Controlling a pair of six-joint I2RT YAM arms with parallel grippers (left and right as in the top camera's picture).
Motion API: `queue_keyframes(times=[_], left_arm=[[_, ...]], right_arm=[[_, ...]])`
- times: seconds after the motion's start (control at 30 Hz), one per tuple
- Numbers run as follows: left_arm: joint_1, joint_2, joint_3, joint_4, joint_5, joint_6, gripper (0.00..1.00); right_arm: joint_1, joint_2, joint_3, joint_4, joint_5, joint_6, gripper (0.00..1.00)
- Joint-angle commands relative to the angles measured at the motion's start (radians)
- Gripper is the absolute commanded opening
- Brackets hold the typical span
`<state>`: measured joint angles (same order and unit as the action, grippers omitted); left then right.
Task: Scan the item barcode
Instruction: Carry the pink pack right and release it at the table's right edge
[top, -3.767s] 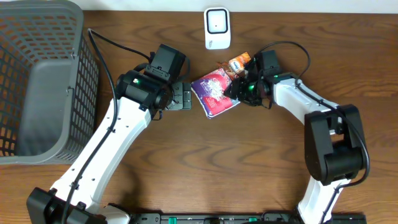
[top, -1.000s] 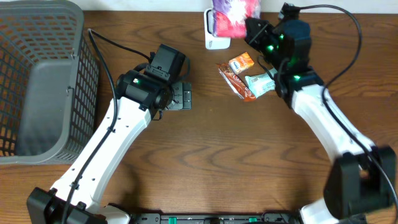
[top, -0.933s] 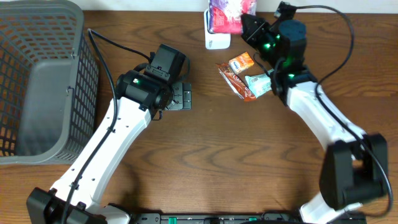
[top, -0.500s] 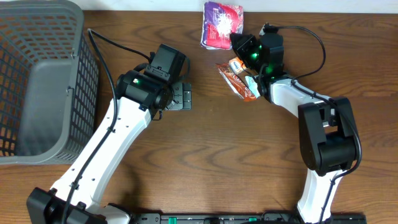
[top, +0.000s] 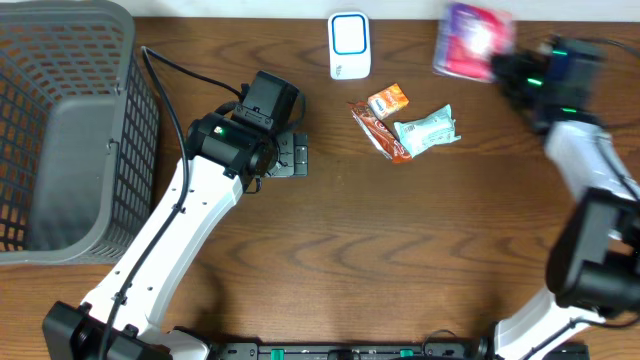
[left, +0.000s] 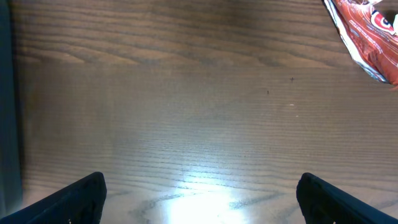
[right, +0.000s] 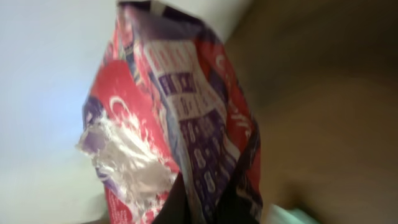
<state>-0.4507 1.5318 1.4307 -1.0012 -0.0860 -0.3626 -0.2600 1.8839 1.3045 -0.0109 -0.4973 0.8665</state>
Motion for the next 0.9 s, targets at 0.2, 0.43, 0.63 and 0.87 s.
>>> queue_keyframes(times=[0.2, 0.43, 0.63, 0.87], left_arm=[[0.000, 0.000, -0.002, -0.005, -0.019, -0.005, 0.98], [0.000, 0.000, -0.002, -0.004, -0.019, -0.005, 0.98], [0.000, 0.000, -0.002, -0.005, -0.020, -0.005, 0.98], [0.000, 0.000, -0.002, -0.005, -0.019, -0.005, 0.98]], right_arm=[[-0.363, -0.051, 0.012, -0.299, 0.075, -0.292, 0.62], [-0.481, -0.051, 0.012, -0.414, -0.036, -0.457, 0.97], [-0.429, -0.051, 0.012, -0.463, -0.308, -0.483, 0.98], [-0.286, -0.051, 0.008, -0.563, -0.172, -0.482, 0.62]])
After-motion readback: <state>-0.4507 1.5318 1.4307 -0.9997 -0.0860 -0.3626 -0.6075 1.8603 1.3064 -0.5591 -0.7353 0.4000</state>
